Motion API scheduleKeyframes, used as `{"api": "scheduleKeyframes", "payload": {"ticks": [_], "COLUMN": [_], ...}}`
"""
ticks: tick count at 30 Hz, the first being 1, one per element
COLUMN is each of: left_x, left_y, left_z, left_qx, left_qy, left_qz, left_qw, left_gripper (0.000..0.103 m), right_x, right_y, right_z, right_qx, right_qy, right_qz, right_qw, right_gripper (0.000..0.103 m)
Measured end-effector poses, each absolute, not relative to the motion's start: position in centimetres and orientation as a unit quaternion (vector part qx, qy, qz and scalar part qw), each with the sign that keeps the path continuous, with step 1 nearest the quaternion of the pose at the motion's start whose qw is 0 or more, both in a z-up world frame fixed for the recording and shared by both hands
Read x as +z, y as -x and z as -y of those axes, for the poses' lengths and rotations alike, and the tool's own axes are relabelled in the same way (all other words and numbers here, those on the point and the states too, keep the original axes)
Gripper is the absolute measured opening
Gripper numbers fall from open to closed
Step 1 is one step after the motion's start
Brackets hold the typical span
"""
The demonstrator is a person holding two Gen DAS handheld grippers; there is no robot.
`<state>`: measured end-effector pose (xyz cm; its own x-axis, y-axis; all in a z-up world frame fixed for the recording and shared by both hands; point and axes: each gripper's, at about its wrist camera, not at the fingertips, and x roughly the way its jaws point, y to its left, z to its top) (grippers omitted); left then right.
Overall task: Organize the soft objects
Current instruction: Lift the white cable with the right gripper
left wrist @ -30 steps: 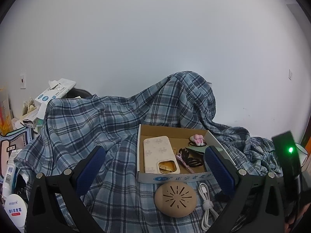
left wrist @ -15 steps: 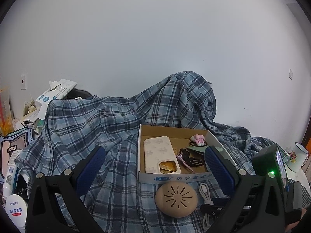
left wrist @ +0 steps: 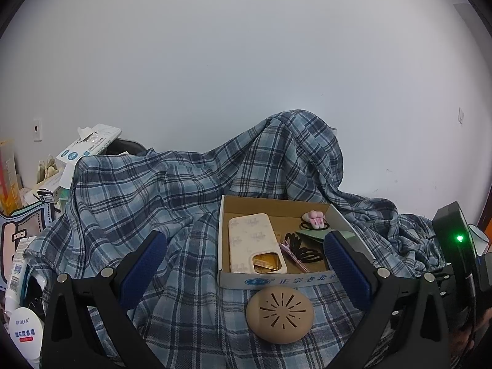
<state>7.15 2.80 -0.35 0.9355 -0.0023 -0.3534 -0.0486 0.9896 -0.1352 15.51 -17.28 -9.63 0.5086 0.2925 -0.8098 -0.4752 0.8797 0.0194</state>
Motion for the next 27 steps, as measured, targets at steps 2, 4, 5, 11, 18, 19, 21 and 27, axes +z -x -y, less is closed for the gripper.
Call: {"api": "scheduleKeyframes", "payload": {"ticks": [2,4,5,11,18,19,21,27], "left_x": [-0.4,-0.4,-0.5,-0.4,-0.7,-0.7,-0.7,-0.6], "left_y": [-7.2,-7.2,-7.2,-7.2,-7.1,-7.0,-6.9,-7.0], "left_z": [-2.8,-2.8,-2.8,-2.7,-2.6,-2.6,-2.6,-2.5], "left_qx": [0.011,0.012,0.011,0.011,0.006,0.005,0.004,0.005], "left_qy": [0.071,0.070,0.070,0.069,0.058,0.057,0.056,0.055], "left_qz": [-0.179,-0.179,-0.180,-0.178,-0.177,-0.177,-0.177,-0.177], "left_qw": [0.981,0.981,0.981,0.982,0.982,0.983,0.983,0.983], "left_gripper": [0.103,0.103,0.103,0.103,0.103,0.103,0.103,0.103], "right_x": [-10.0,-10.5,-10.7,-11.3,-11.4,-11.4,-11.4,-11.0], "right_y": [-15.7,-15.7,-15.8,-16.0,-15.4,-15.2,-14.9,-13.7], "right_z": [17.8,18.0,18.0,18.3,18.6,18.7,18.8,19.2], "right_qx": [0.219,0.207,0.205,0.208,0.217,0.217,0.220,0.227], "right_qy": [0.107,0.121,0.123,0.109,0.105,0.108,0.110,0.107], "right_qz": [-0.450,-0.446,-0.446,-0.452,-0.458,-0.457,-0.457,-0.454], "right_qw": [0.859,0.862,0.862,0.860,0.856,0.856,0.855,0.855], "right_gripper": [0.019,0.019,0.019,0.020,0.021,0.021,0.028,0.044]}}
